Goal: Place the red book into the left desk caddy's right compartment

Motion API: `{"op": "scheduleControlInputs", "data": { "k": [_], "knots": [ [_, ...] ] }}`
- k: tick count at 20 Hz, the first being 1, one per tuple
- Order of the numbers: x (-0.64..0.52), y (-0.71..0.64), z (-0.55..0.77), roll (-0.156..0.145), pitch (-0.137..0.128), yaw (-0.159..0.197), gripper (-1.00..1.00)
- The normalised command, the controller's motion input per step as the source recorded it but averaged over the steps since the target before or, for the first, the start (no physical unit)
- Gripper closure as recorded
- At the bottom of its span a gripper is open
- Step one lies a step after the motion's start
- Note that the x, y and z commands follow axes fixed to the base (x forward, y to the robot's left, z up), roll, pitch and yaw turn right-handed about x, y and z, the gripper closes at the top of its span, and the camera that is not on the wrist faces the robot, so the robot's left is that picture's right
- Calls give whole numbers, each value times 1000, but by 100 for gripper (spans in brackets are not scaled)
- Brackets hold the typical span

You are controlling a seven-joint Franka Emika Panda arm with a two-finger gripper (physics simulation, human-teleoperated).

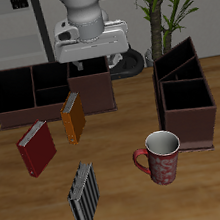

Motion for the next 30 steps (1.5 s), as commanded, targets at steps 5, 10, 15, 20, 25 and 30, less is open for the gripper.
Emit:
{"op": "scheduleControlInputs", "data": {
  "k": [5, 10, 15, 20, 25, 30],
  "knots": [
    [51, -198, 46, -1, -13, -1, -100],
    [123, -369, 125, 28, -40, 13, -100],
    [121, -385, 71, -3, -33, -14, -100],
    [179, -513, -2, -8, -23, -14, -100],
    [217, -634, 36, -120, -61, -76, -100],
    [188, -424, -103, -85, -3, -51, -100]
  ]
}}
